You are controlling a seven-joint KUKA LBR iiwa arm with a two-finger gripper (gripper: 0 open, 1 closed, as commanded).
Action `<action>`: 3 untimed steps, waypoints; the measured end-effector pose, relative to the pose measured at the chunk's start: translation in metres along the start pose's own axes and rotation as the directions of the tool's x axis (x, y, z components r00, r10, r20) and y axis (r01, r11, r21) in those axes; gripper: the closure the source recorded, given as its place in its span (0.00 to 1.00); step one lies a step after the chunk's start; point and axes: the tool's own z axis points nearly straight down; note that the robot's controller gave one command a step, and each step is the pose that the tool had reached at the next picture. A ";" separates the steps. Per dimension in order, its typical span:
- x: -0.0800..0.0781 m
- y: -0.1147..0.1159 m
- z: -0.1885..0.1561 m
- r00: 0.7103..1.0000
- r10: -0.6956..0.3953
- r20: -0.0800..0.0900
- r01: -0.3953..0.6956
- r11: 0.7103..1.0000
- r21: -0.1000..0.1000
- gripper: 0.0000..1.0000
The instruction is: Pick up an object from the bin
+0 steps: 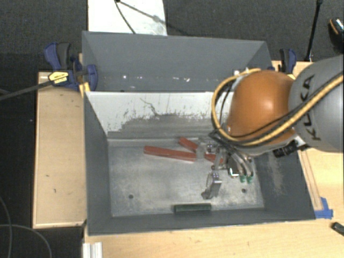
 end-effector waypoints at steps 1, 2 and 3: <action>0.008 -0.033 0.044 0.993 0.122 0.003 -0.122 0.993 0.001 0.00; 0.003 -0.018 0.136 1.000 -0.026 0.006 0.026 1.000 0.000 0.00; -0.047 -0.059 0.133 0.995 -0.099 0.010 0.099 0.995 0.002 0.00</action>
Offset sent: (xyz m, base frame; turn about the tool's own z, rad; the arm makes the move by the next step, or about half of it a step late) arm -0.0077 -0.0315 -0.0427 0.1251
